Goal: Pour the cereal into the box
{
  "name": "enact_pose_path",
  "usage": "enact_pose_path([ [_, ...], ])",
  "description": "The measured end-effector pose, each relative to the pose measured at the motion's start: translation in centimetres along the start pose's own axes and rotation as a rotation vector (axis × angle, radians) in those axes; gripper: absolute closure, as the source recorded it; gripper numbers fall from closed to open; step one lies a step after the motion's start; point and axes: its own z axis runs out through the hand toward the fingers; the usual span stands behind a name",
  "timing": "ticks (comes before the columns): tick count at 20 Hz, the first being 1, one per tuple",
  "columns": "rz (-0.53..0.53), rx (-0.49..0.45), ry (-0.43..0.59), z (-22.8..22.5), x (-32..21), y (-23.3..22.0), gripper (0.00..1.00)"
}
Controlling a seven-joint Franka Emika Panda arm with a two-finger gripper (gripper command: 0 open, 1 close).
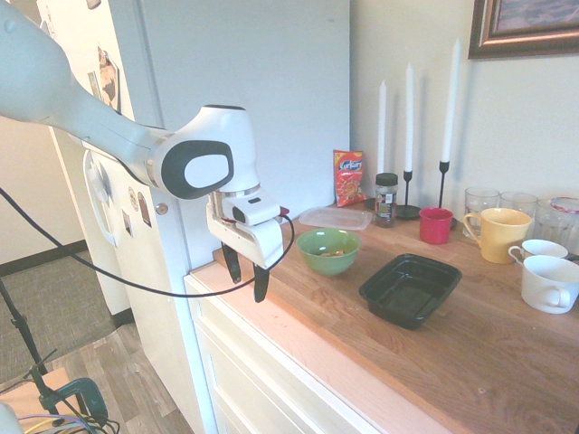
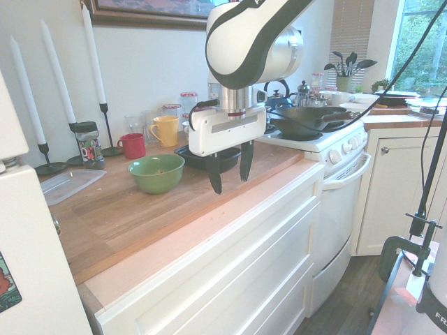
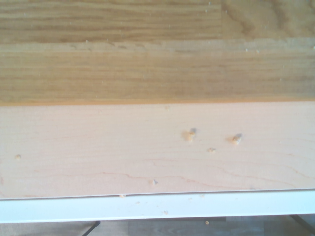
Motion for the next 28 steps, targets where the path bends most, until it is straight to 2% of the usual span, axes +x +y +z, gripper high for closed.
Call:
enact_pose_path([
  [6,-0.035,0.022,0.039,-1.0,0.2,-1.4,0.0],
  [12,-0.121,0.036,0.144,-3.3,-0.9,-9.2,0.0],
  [17,-0.169,0.043,0.243,-3.5,-0.3,-15.8,0.0],
  [21,-0.182,0.033,0.303,-2.1,1.0,-19.9,0.0],
  [28,-0.179,0.013,0.296,2.2,4.0,-25.9,0.0],
])
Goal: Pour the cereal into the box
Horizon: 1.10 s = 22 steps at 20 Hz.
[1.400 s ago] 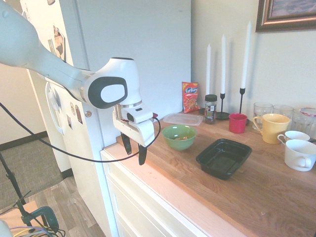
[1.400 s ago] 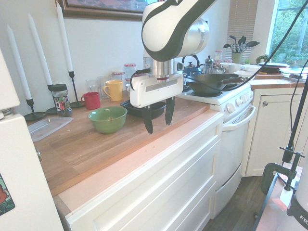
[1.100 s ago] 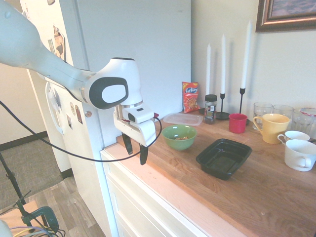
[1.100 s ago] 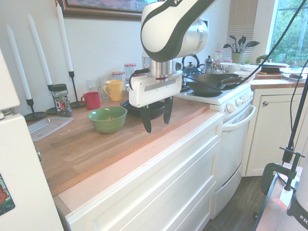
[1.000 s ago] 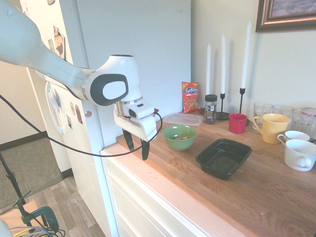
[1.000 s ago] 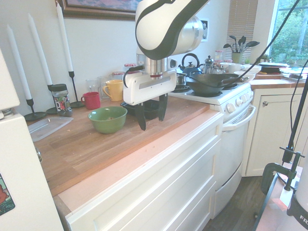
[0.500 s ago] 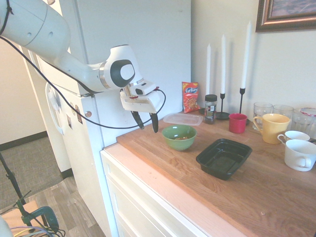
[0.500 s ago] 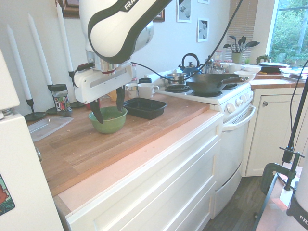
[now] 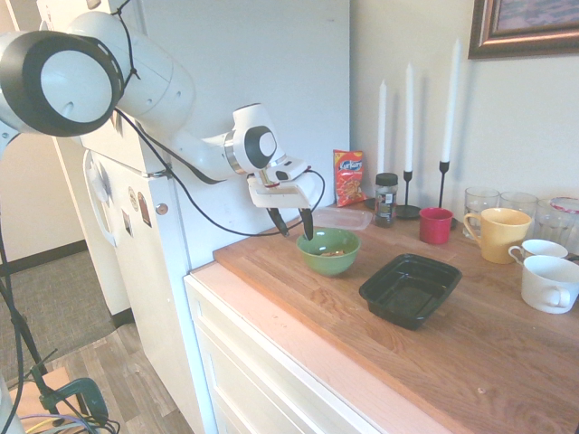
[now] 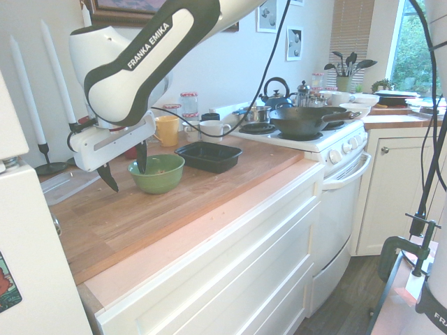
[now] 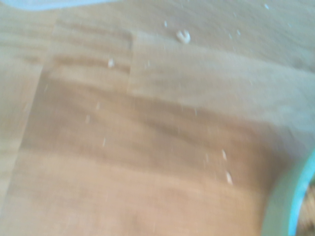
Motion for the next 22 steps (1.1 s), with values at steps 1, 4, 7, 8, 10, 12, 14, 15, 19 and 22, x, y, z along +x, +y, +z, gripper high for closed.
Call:
enact_pose_path([
  [1,0.003,-0.006,0.001,0.4,0.4,-0.3,0.0],
  [4,0.019,-0.023,-0.007,1.5,1.2,-0.5,0.0],
  [7,0.036,-0.033,-0.027,2.6,1.4,-0.2,0.0],
  [8,0.042,-0.034,-0.037,2.8,1.5,0.0,1.0],
  [10,0.051,-0.037,-0.056,3.1,1.6,0.2,1.0],
  [12,0.062,-0.036,-0.077,3.1,1.7,0.3,1.0],
  [14,0.07,-0.034,-0.091,3.0,1.9,0.4,1.0],
  [15,0.073,-0.033,-0.096,3.0,2.0,0.5,1.0],
  [19,0.076,-0.034,-0.114,3.1,2.3,0.8,1.0],
  [22,0.081,-0.042,-0.129,3.5,2.3,1.1,1.0],
])
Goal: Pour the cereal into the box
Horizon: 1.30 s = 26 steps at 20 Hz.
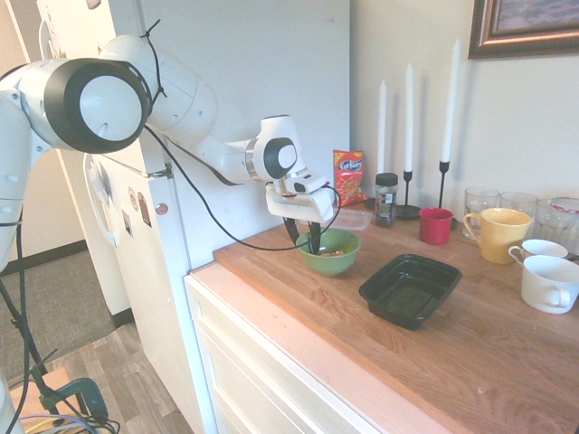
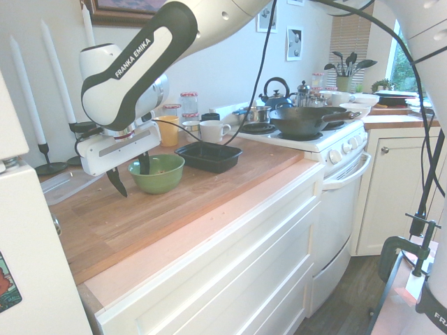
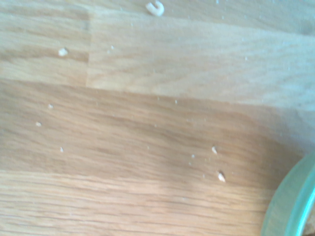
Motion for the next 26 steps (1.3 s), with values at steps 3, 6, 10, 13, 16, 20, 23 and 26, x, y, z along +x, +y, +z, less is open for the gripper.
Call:
enact_pose_path([
  [3,-0.005,-0.022,-0.02,0.7,0.3,0.6,1.0],
  [6,-0.005,-0.028,-0.026,1.2,0.7,1.0,1.0],
  [10,0.002,-0.026,-0.028,1.2,1.2,1.3,1.0],
  [13,0.002,-0.016,-0.025,0.6,1.5,1.4,1.0],
  [16,0.012,-0.004,-0.035,0.3,1.9,1.6,1.0],
  [20,0.026,0.025,-0.044,-1.2,2.8,2.3,1.0],
  [23,0.041,0.061,-0.055,-3.4,3.4,2.7,1.0],
  [26,0.048,0.089,-0.055,-5.4,3.5,3.1,1.0],
])
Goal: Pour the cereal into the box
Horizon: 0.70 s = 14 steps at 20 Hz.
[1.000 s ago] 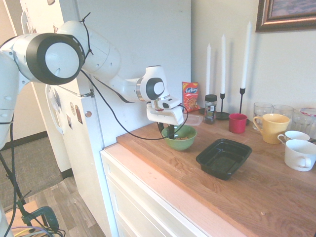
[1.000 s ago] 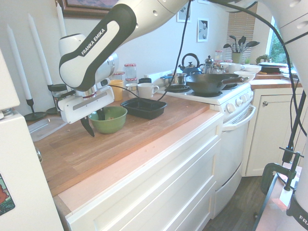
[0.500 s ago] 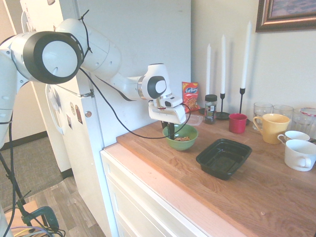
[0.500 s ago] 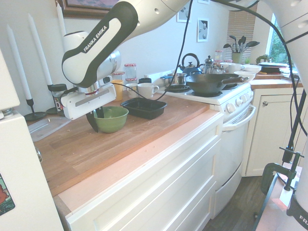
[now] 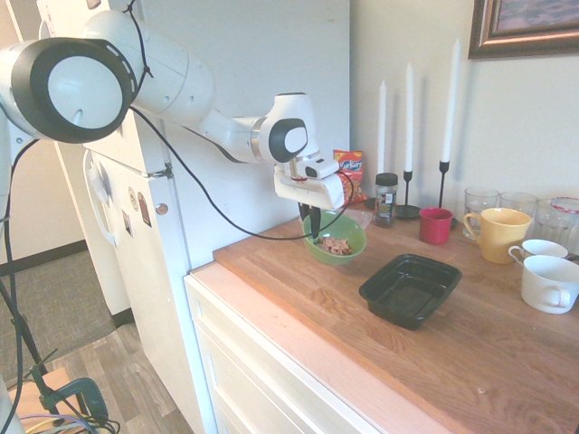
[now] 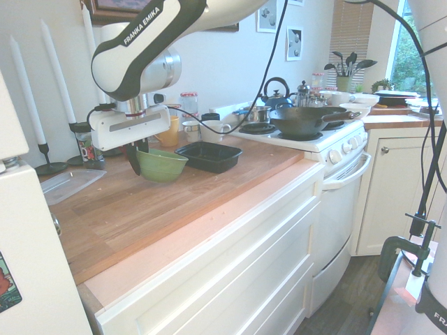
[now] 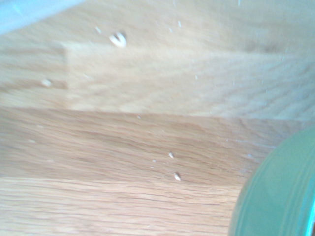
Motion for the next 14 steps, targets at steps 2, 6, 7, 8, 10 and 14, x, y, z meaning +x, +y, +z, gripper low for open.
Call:
enact_pose_path([
  [2,0.008,0.02,-0.002,-1.4,0.4,0.7,1.0],
  [6,0.039,0.077,-0.018,-4.6,2.1,3.3,1.0],
  [7,0.049,0.094,-0.029,-5.2,2.7,4.2,1.0],
  [8,0.059,0.11,-0.04,-5.8,3.3,5.2,1.0],
  [10,0.082,0.148,-0.074,-6.6,4.7,7.2,1.0],
  [14,0.12,0.21,-0.141,-7.1,7.3,10.5,1.0],
])
